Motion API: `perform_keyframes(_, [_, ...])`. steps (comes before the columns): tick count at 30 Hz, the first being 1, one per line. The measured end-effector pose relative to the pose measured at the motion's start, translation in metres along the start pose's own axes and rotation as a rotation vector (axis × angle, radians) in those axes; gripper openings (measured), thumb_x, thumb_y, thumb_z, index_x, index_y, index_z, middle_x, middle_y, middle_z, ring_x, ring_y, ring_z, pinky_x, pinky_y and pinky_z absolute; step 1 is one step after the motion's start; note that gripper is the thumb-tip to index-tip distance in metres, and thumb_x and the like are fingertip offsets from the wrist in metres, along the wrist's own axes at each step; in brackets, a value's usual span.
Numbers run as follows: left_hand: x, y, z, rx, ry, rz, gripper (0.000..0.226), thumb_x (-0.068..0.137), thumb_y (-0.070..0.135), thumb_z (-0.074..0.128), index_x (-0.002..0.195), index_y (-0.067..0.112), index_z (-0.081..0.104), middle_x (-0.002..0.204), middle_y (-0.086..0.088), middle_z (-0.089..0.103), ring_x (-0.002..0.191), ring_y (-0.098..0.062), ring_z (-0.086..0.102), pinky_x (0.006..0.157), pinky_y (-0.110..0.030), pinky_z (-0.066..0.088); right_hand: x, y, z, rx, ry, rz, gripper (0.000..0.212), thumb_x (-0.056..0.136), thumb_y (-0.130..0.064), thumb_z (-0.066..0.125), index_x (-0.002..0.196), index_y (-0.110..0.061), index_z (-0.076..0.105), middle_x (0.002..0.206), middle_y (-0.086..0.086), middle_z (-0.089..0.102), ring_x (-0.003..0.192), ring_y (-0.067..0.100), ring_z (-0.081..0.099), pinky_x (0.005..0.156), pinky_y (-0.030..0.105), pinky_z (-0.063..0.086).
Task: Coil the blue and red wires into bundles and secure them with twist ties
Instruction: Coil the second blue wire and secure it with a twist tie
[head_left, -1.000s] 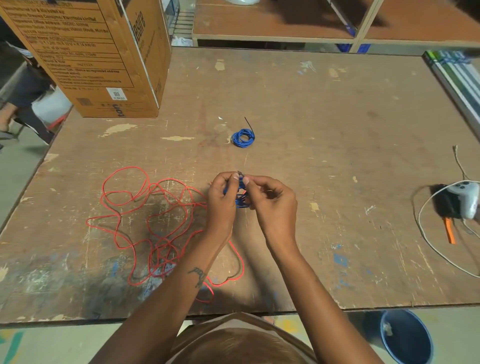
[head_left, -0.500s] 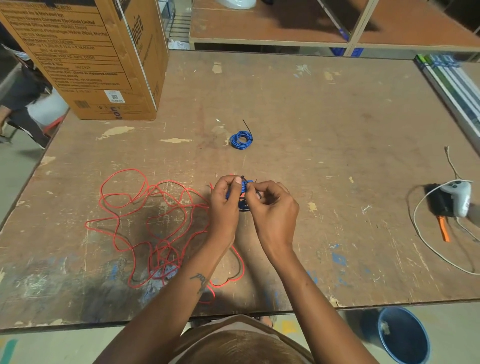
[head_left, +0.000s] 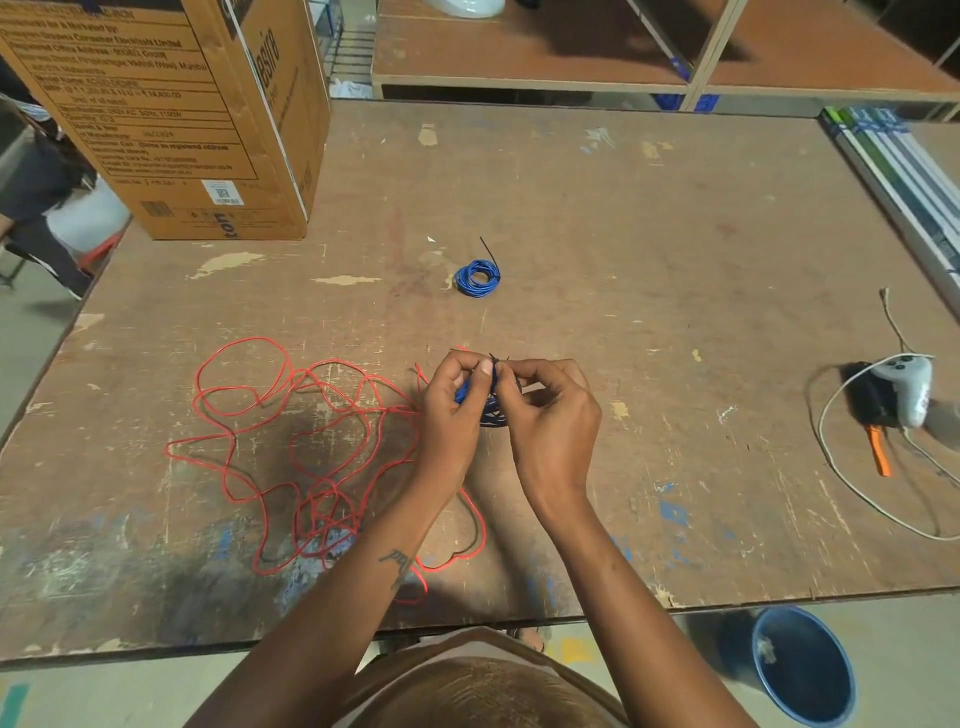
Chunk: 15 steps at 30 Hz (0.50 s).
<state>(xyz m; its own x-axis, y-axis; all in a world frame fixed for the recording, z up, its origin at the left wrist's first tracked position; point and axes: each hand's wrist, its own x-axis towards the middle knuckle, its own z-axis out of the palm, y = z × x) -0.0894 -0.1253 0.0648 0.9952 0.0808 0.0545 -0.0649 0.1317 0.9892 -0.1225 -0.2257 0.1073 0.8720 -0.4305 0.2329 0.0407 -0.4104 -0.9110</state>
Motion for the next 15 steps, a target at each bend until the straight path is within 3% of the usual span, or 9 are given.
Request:
perform_keyframes(3, [-0.003,0.000,-0.002,0.034,-0.026,0.027,0.015,0.110,0.013,0.056,0.101,0.000,0.060,0.096,-0.028,0.067,0.091,-0.033,0.070,0.085,-0.051,0.054,0.002,-0.001,-0.001,0.040,-0.032,0.108,0.008,0.092,-0.033,0.083,0.099,-0.037,0.085,0.093,-0.012,0.073,0.080,0.011,0.076,0.079,0.044,0.063])
perform_keyframes(5, [-0.003,0.001,-0.003,0.043,-0.036,0.021,0.016,0.110,0.011,0.055,0.101,-0.002,0.058,0.094,-0.020,0.071,0.091,-0.034,0.073,0.082,-0.044,0.057,0.008,0.000,-0.002,0.152,-0.146,0.257,0.018,0.090,-0.033,0.086,0.107,-0.036,0.085,0.083,-0.007,0.079,0.078,0.011,0.078,0.076,0.041,0.065])
perform_keyframes(7, [-0.004,0.004,-0.004,0.045,-0.051,0.015,0.016,0.109,0.005,0.054,0.101,-0.007,0.057,0.089,-0.012,0.073,0.089,-0.021,0.074,0.082,-0.032,0.056,0.017,0.003,-0.003,0.291,-0.289,0.396,0.024,0.091,-0.025,0.087,0.115,-0.021,0.084,0.077,-0.001,0.079,0.072,0.009,0.075,0.067,0.028,0.059])
perform_keyframes(10, [-0.001,0.007,-0.007,0.073,-0.091,0.031,0.014,0.109,0.005,0.055,0.100,-0.005,0.061,0.094,-0.022,0.067,0.090,-0.015,0.066,0.085,-0.033,0.053,0.031,0.000,-0.008,0.372,-0.428,0.423,0.022,0.097,-0.013,0.080,0.115,-0.001,0.082,0.097,0.012,0.083,0.082,0.008,0.076,0.077,0.019,0.057])
perform_keyframes(12, [0.000,0.008,-0.010,0.080,-0.104,0.032,0.014,0.109,0.005,0.056,0.101,-0.004,0.062,0.093,-0.017,0.066,0.090,-0.015,0.064,0.085,-0.035,0.051,0.038,-0.005,-0.014,0.393,-0.472,0.438,0.022,0.097,-0.009,0.078,0.115,0.002,0.080,0.093,0.007,0.084,0.079,0.002,0.076,0.075,0.013,0.054])
perform_keyframes(15, [0.002,0.010,-0.011,0.080,-0.112,0.019,0.015,0.109,0.006,0.055,0.103,-0.004,0.063,0.093,-0.009,0.068,0.090,-0.016,0.065,0.083,-0.035,0.052,0.040,-0.009,-0.020,0.414,-0.471,0.474,0.022,0.099,-0.007,0.074,0.119,0.003,0.078,0.063,-0.014,0.073,0.050,-0.007,0.061,0.053,0.005,0.044])
